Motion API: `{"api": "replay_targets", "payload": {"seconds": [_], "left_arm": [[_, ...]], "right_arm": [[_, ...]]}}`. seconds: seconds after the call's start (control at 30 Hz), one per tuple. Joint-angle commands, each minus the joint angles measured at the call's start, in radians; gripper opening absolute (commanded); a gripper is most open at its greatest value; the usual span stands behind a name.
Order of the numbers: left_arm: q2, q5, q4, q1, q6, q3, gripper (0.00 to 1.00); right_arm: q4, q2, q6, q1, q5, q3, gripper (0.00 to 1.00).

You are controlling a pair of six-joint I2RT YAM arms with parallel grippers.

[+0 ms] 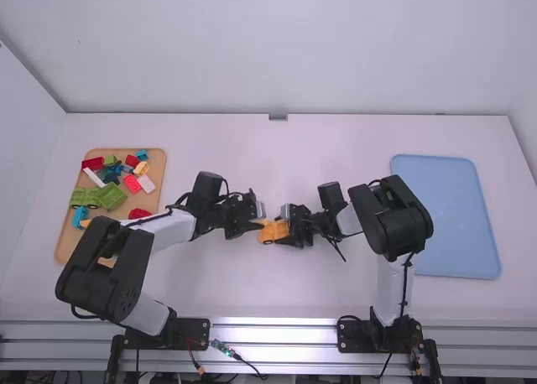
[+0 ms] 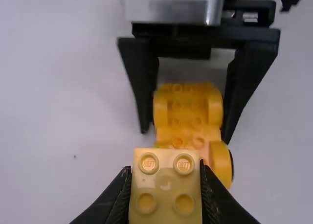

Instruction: Assemble lego blocks to make yellow taxi

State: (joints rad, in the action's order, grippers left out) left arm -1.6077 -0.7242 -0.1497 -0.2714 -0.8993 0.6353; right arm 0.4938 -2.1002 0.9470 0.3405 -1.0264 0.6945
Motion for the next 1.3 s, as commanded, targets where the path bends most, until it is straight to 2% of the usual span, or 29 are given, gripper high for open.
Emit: {"api": "replay_targets", "payload": {"seconds": [0.0,0.03,0.27,0.5,0.77,0.9,1.13,1.27], "left_arm": [[-0.037,-0.04,-0.014,-0.011,0.02,-0.006,0.02],[-0.048,-0.052,-0.022,-0.008,0.02,-0.006,0.02],[-0.091,-0.078,-0.049,-0.016,0.013,-0.006,0.02],[-0.093,-0.087,-0.04,-0.018,-0.039,0.01,0.02],[-0.108,-0.094,0.047,-0.046,-0.105,0.068,0.02],[-0.146,-0.045,0.072,-0.08,-0.113,0.12,0.02],[-0.175,-0.04,0.087,-0.081,-0.131,0.135,0.02],[-0.175,-0.034,0.067,-0.067,-0.123,0.143,0.02]], "right_arm": [[-0.003,-0.015,-0.008,0.001,-0.021,0.013,0.48],[-0.005,-0.015,-0.01,0.001,-0.02,0.013,0.44],[0.0,-0.015,-0.081,0.001,0.04,0.013,0.4],[0.0,-0.015,-0.114,0.001,0.061,0.013,0.29],[0.005,-0.015,-0.15,0.001,0.085,0.011,0.29],[0.042,-0.015,-0.19,0.002,0.082,0.01,0.29],[0.213,-0.015,-0.219,0.013,0.114,-0.068,0.31],[0.272,-0.015,-0.218,0.014,0.107,-0.105,0.37]]}}
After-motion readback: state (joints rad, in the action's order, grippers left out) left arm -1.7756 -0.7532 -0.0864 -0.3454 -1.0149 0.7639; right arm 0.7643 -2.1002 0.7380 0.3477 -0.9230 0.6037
